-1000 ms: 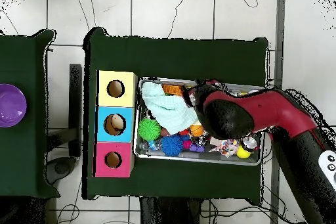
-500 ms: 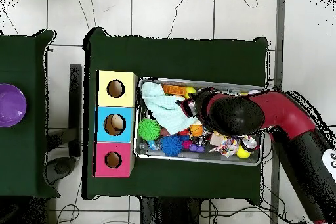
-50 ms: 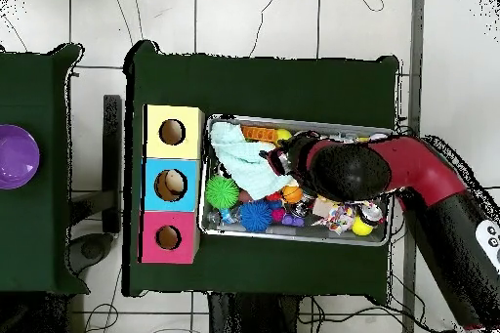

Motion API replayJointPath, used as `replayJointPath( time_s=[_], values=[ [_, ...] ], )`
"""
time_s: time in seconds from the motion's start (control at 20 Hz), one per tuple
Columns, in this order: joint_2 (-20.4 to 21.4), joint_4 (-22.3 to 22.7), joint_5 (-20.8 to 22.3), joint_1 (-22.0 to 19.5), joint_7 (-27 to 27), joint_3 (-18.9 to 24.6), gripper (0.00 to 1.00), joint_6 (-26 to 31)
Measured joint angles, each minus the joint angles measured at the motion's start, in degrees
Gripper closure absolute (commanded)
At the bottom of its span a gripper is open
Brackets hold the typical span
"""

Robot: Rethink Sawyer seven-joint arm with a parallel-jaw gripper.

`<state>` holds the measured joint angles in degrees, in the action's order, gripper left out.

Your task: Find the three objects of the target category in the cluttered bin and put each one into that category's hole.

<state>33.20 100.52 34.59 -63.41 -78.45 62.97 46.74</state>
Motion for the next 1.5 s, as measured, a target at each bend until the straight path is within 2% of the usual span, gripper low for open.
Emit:
replayJointPath(
  time_s=[0.25, 0.9, 1.2, 1.5],
  values=[
    [0.59, -0.36, 1.48, 0.27, 0.00, -0.12, 0.00, 0.00],
    [7.24, -3.86, 11.39, 3.12, 0.00, -1.85, 0.00, -0.32],
    [10.60, -5.04, 15.77, 4.54, 0.00, -3.08, 0.00, -3.29],
    [12.47, -6.00, 17.95, 5.61, 0.00, -4.18, 0.00, -6.78]
  ],
)
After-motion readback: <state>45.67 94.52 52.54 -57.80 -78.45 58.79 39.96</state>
